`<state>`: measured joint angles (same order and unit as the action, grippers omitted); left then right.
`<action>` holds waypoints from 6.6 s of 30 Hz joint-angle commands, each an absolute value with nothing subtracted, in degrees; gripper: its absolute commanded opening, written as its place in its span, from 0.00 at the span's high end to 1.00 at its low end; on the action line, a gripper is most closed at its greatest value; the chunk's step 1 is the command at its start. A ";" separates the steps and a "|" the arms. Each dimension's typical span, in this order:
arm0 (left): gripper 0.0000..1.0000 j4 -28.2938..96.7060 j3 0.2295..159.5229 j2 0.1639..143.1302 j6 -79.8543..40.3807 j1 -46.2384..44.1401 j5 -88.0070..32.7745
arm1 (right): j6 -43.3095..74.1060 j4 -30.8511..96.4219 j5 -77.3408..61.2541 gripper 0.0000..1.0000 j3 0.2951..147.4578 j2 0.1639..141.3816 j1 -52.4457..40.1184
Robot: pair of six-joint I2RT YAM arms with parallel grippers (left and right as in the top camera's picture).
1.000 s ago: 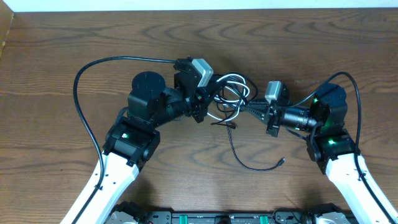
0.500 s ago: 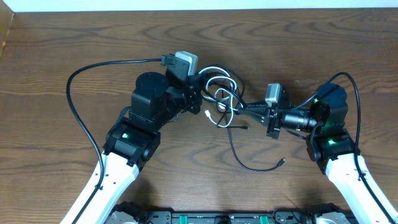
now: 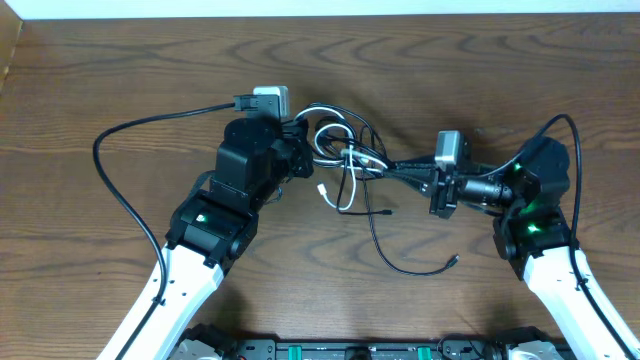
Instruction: Untangle cables
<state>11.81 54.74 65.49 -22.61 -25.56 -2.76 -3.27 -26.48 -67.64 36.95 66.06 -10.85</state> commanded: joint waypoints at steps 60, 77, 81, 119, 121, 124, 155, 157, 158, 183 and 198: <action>0.93 0.08 55.64 65.47 -20.12 -21.26 -30.50 | -0.47 -14.41 -49.43 0.41 37.28 68.14 -8.49; 0.93 -1.45 55.64 65.47 -20.16 -21.34 -34.22 | -2.92 -16.73 -53.54 0.55 37.28 70.41 -15.86; 0.92 -1.43 55.64 65.47 -20.16 -21.34 -35.57 | -2.90 -16.80 -53.56 0.68 37.28 70.41 -15.86; 0.93 11.57 55.61 65.47 -24.75 -21.28 -13.39 | 12.23 -32.77 -51.24 0.99 37.28 65.43 -16.14; 0.93 11.57 55.64 65.47 -24.75 -21.28 -13.34 | 12.36 -32.49 -49.15 0.99 37.28 64.45 -15.68; 0.93 12.40 55.64 65.47 -26.04 -21.28 -11.40 | 14.22 -32.14 -45.76 0.99 37.28 63.22 -14.50; 0.93 15.40 55.64 65.47 -26.92 -21.17 -7.90 | 21.65 -0.86 -25.30 0.99 37.28 60.64 -6.04; 0.93 15.33 55.64 65.47 -26.92 -21.17 -7.97 | 19.97 2.35 -25.19 0.99 37.28 60.66 -6.07; 0.92 15.22 55.64 65.47 -26.89 -21.17 -8.36 | 19.25 3.44 -25.19 0.99 37.28 60.66 -6.09; 0.92 6.70 55.64 65.47 -26.65 -21.19 -20.40 | 8.71 11.35 -30.30 0.91 37.28 60.77 -8.84; 0.93 3.90 55.64 65.47 -25.39 -21.23 -28.01 | -11.62 -1.65 -45.60 0.37 37.26 69.84 -13.23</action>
